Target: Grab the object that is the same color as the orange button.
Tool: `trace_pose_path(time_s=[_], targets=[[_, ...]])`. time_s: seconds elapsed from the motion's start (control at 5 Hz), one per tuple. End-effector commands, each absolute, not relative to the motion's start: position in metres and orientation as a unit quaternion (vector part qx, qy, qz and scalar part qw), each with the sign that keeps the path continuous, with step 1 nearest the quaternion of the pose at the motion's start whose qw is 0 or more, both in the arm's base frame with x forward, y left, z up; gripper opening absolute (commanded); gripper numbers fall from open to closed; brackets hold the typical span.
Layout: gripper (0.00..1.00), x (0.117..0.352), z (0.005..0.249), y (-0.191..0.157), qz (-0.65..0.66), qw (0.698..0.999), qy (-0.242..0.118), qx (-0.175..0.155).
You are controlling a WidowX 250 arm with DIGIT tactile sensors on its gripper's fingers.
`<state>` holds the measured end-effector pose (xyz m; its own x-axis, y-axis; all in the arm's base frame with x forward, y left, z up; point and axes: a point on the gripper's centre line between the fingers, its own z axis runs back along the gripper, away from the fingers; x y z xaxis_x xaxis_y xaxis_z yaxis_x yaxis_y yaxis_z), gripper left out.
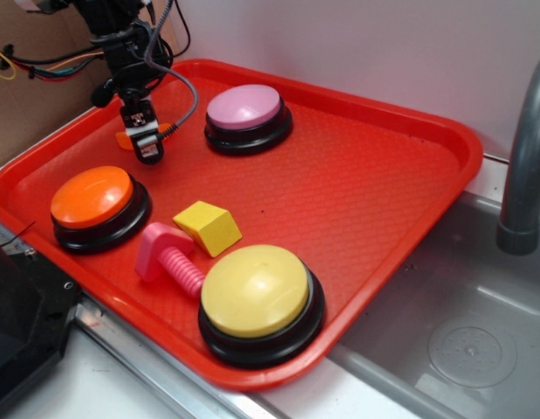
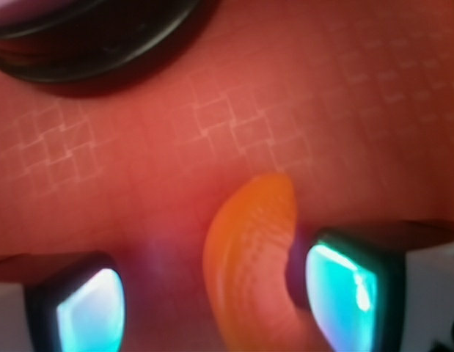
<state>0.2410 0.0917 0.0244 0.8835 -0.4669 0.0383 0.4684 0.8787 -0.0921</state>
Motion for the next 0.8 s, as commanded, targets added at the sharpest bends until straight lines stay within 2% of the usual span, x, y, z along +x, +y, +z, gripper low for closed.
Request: trace_pose_path(time_s=[0.0,0.2,0.6], targets=[[1.00,0.2481,0.0241,0.0862,-0.257,0.965,-0.014,-0.040],[0.00,0.2479,0.0233,0.0858,-0.252,0.967,-0.012,-0.037],[0.00,0.2453,0.0208,0.0818,-0.255,0.966,-0.007,-0.043]])
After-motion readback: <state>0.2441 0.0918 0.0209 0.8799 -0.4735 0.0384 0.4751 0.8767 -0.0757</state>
